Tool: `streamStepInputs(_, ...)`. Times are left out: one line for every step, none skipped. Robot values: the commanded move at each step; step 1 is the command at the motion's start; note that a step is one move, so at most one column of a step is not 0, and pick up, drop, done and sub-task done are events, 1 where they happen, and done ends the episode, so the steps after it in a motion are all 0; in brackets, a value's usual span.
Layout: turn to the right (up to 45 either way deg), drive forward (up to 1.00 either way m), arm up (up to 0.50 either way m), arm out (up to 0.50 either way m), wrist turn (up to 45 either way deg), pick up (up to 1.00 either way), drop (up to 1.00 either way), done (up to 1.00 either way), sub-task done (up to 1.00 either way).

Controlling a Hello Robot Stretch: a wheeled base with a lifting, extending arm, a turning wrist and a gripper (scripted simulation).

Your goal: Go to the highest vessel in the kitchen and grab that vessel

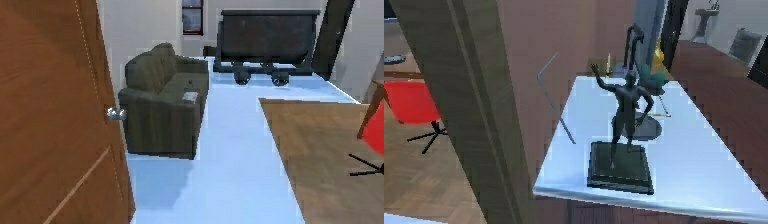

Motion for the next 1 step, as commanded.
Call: streamStepInputs(-3.0, 0.0, 0.0, 0.0, 0.0, 0.0, 0.0, 0.0, 0.0)
